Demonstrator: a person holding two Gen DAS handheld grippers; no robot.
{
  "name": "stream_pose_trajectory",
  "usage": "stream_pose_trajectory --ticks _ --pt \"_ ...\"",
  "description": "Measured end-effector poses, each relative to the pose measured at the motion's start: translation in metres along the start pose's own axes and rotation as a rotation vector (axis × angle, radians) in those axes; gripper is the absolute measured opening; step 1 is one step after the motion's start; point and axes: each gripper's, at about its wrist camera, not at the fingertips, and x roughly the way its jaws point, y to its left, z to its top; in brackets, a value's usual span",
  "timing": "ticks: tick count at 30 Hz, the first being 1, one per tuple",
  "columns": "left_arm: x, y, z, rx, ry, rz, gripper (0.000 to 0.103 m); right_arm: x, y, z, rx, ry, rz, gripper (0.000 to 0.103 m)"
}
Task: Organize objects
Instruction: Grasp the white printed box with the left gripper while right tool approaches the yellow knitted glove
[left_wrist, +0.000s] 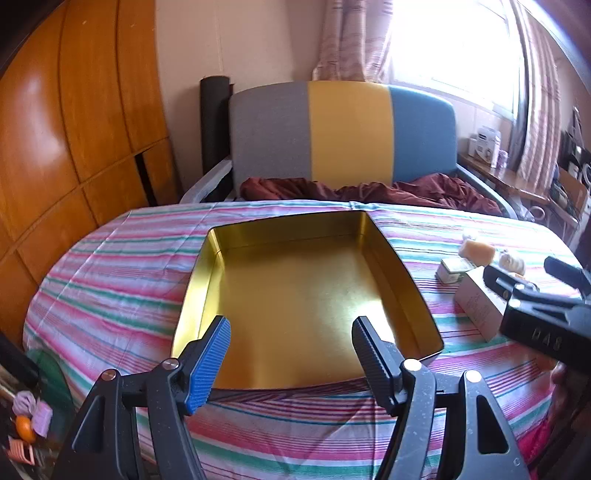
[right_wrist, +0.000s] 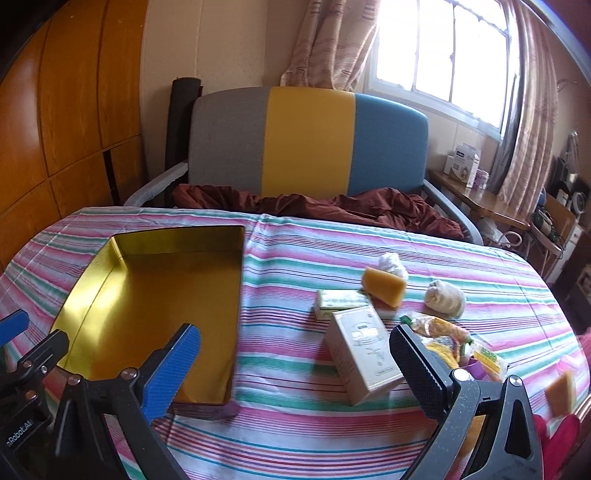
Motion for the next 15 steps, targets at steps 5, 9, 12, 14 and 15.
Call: stream_pose_trajectory --ticks 5,9,12,14,15 --pt "-0.002 -0.021 0.005 0.066 -0.014 -0.02 0.069 0.004 -0.042 0.005 0.039 0.008 -0.055 0.103" --pt "-0.001 -0.037 0.01 0.102 -0.018 -0.041 0.069 0.009 -0.08 0.009 0.085 0.022 -0.096 0.103" --pt "0.0 -0.05 0.013 0.134 -0.023 -0.05 0.069 0.012 -0.107 0.01 0.125 0.031 -0.121 0.103" --pt "0.0 -0.059 0.014 0.157 -0.025 -0.057 0.069 0.014 -0.126 0.011 0.151 0.035 -0.14 0.103" --pt "0.0 -0.063 0.014 0.169 -0.026 -0.06 0.069 0.016 -0.136 0.011 0.165 0.038 -0.146 0.103"
